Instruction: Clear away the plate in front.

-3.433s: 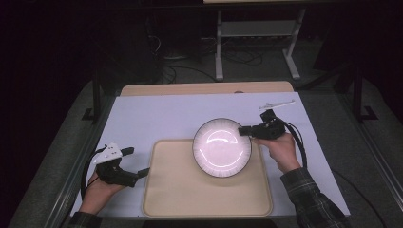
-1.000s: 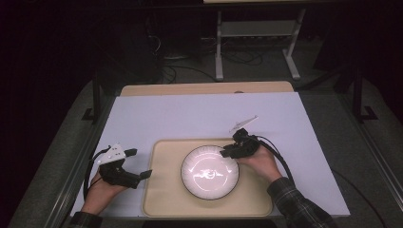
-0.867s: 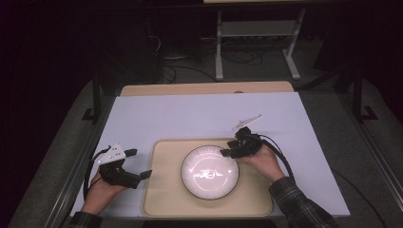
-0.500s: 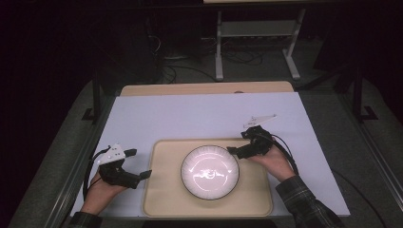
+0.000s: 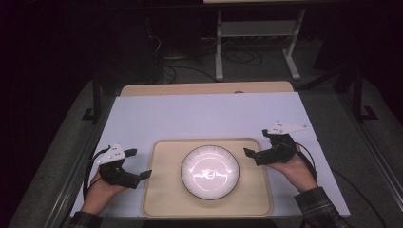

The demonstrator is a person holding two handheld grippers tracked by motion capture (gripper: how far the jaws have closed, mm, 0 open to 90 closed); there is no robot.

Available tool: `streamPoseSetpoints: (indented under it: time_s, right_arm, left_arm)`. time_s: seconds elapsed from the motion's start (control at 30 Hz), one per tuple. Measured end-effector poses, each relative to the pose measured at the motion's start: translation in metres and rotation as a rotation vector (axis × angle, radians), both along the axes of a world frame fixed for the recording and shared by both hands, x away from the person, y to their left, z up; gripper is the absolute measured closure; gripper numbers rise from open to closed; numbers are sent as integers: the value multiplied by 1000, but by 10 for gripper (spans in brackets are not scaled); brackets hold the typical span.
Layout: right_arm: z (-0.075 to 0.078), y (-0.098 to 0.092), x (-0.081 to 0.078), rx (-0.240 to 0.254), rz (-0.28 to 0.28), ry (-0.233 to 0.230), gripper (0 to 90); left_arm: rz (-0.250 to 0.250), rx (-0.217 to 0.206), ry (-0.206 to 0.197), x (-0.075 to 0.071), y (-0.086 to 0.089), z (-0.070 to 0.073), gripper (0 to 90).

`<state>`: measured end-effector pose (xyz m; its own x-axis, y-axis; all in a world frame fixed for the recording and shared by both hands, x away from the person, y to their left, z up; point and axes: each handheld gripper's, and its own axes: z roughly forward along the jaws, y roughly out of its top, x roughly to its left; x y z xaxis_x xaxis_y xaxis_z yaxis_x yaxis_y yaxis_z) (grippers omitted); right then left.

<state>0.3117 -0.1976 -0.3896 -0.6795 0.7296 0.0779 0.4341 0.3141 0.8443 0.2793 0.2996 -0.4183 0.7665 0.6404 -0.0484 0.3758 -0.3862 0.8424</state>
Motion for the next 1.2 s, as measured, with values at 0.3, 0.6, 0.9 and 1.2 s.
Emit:
streamPoseSetpoints:
  time_s: [0.3,0.6,0.9,1.2]
  right_arm:
    - [-4,-26,-24,41,-66,-82,2]
    - [-12,-45,-41,45,-111,-107,2]
    - [-17,-56,-52,32,-129,-112,2]
    - [-26,-62,-54,3,-137,-85,2]
  left_arm:
    - [1,3,-2,0,1,0,0]
    - [3,1,-4,0,2,0,0]
    - [4,4,-2,0,3,0,0]
    - [3,9,0,0,5,-1,0]
